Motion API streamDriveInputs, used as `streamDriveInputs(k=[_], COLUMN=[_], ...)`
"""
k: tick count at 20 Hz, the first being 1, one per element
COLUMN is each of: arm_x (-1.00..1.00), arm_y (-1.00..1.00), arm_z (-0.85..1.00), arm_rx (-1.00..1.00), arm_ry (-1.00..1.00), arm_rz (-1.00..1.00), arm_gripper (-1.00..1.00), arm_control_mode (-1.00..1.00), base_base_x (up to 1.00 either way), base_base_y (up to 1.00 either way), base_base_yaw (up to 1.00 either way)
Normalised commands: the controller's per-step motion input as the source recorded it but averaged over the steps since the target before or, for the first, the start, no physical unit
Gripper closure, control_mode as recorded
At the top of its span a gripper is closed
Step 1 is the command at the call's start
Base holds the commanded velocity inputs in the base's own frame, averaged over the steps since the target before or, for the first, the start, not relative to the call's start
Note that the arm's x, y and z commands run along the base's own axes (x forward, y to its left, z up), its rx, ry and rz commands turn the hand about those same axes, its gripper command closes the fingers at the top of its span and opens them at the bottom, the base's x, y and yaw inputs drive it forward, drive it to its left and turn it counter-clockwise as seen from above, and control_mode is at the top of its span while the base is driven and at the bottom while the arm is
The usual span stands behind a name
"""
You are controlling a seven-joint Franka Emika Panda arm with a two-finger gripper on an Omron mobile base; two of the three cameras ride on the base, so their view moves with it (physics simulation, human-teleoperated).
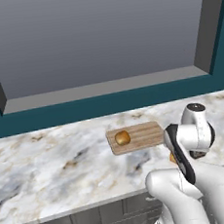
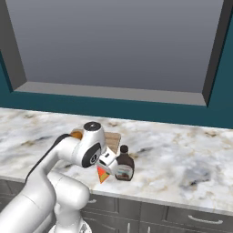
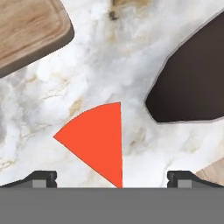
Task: Retrieve the reheated potato from the microwave, then place the potato, cheese, and condiment on the cutting board.
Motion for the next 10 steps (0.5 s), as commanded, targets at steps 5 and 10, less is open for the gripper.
streamDriveInputs(k=[5,10], arm_x=[0.00,0.00], arm_y=[0.04,0.14], arm_z=[-0.24,-0.27], arm_rx=[0.00,0.00], arm_ry=[0.00,0.00], arm_rz=[0.00,0.02], arm_gripper=[-1.00,-1.00], arm_control_mode=[-1.00,-1.00], base_base_x=[0.00,0.00], base_base_y=[0.00,0.00], base_base_yaw=[0.00,0.00])
